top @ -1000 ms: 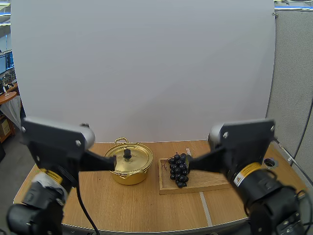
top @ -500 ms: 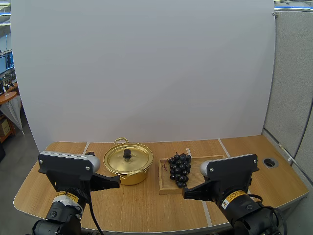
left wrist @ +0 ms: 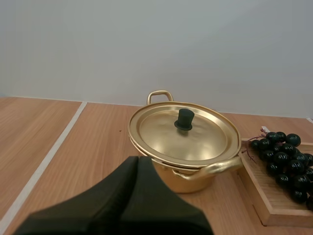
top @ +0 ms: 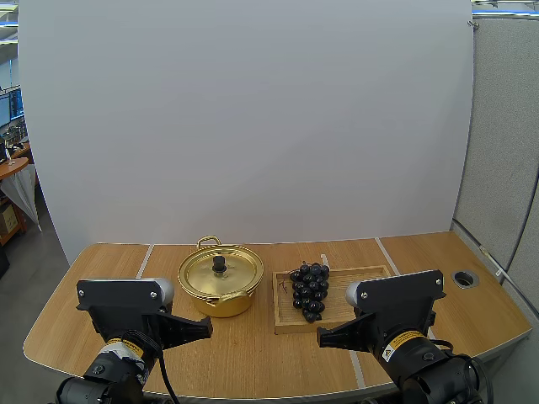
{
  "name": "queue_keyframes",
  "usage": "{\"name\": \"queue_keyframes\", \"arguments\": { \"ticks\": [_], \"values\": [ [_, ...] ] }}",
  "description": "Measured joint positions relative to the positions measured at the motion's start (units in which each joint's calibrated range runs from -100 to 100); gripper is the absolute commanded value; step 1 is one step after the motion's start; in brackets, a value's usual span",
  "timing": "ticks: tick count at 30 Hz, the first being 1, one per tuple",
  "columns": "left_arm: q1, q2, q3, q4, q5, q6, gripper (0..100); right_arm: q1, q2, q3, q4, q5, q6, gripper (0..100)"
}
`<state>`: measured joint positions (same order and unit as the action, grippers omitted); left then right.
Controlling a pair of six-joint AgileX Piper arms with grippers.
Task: Open the pot, put the pineapple inside, and close it
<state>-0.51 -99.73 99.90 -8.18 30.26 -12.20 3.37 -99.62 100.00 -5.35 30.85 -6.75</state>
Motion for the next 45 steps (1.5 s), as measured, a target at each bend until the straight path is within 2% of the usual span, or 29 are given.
{"name": "queue_keyframes", "arguments": {
  "ticks": [45],
  "values": [
    [0.2, 0.0, 0.0, 1.2, 1.2, 0.1, 0, 0.0, 0.0, 0.0, 0.0, 0.2, 0.1, 0]
  ]
}}
